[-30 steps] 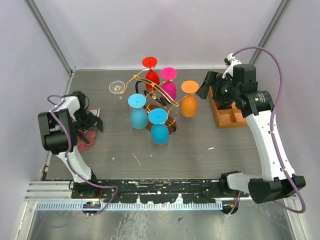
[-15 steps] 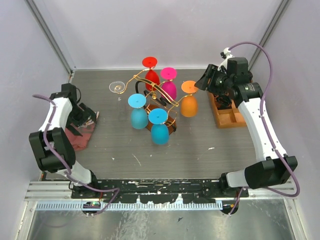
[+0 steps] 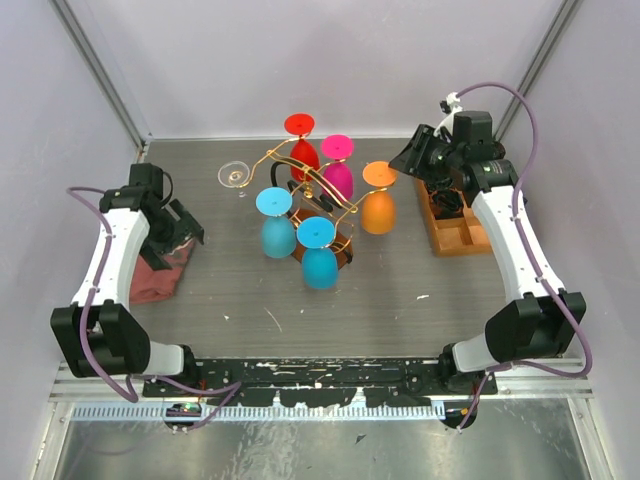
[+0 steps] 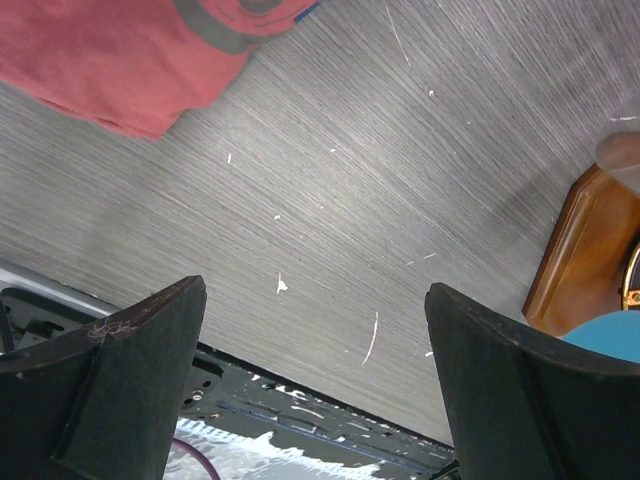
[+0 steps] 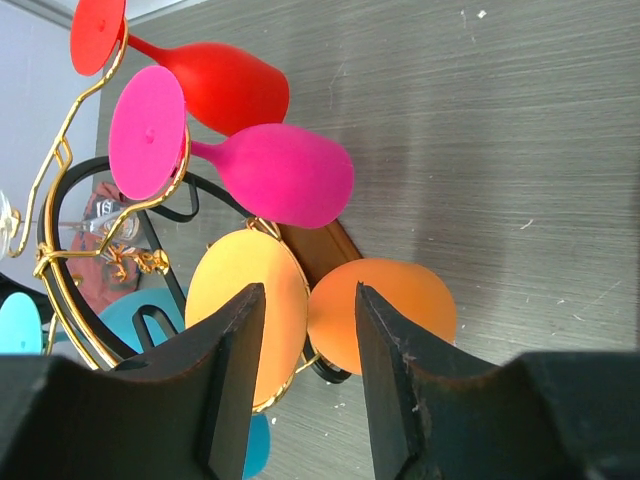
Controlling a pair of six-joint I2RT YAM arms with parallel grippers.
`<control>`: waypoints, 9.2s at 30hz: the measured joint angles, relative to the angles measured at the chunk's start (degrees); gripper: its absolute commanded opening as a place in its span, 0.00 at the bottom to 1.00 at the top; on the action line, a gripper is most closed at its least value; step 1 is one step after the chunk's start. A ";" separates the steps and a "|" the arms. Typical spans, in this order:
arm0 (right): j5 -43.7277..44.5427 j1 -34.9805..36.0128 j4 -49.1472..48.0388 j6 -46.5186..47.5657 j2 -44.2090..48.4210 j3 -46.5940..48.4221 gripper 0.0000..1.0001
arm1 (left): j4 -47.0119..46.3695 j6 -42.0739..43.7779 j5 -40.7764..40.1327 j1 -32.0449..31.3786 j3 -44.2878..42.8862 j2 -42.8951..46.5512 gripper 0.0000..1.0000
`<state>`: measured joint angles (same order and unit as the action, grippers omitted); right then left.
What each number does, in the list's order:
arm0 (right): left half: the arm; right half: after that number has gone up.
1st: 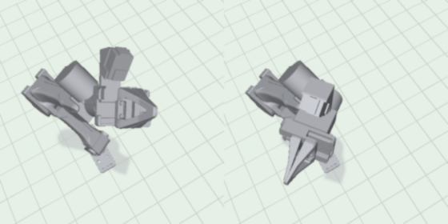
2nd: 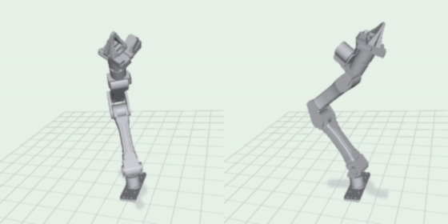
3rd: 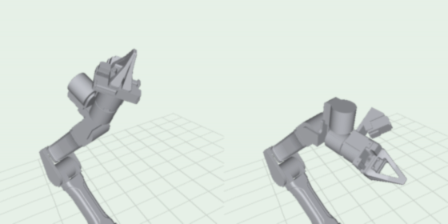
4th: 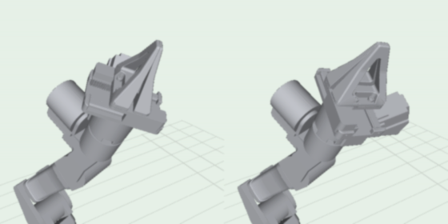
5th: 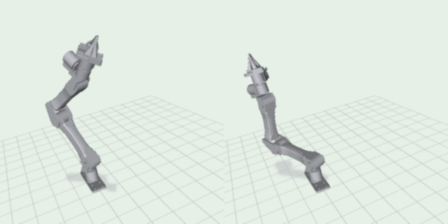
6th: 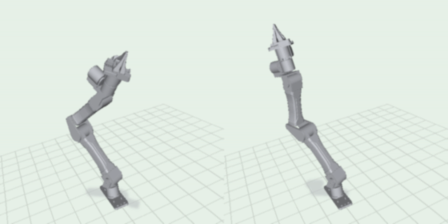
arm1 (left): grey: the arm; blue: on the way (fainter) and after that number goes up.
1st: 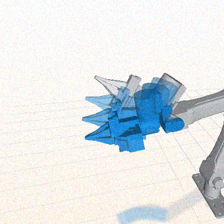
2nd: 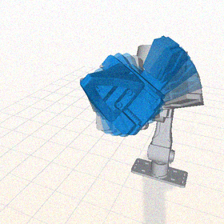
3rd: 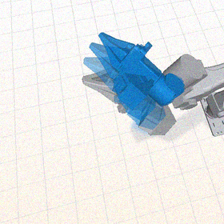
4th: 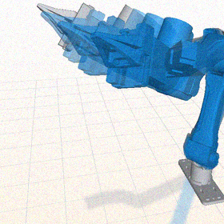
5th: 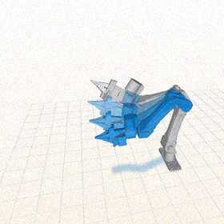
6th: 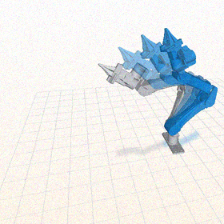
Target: Take the wine glass off the wine glass rack
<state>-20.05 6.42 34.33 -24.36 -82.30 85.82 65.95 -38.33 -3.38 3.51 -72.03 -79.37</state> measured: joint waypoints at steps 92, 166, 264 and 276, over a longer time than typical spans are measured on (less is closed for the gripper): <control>-22.14 -5.20 -16.92 -17.68 -6.03 5.05 0.01 | -0.98 0.70 7.89 -0.09 4.81 1.77 0.98; 88.41 -7.45 27.28 -6.38 -32.09 -22.29 0.01 | -9.60 4.04 24.87 -0.17 15.87 4.96 0.98; 74.77 2.34 24.59 4.37 -35.82 -7.69 0.01 | -8.79 5.33 24.68 -0.17 18.93 4.87 0.98; 75.63 0.94 22.03 6.56 -40.85 3.08 0.01 | -8.22 5.97 24.09 -0.17 18.93 5.03 0.98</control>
<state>55.57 7.35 56.36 -17.80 -123.15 88.90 57.74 -32.36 20.71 3.33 -53.10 -74.35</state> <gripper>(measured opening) 0.065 0.980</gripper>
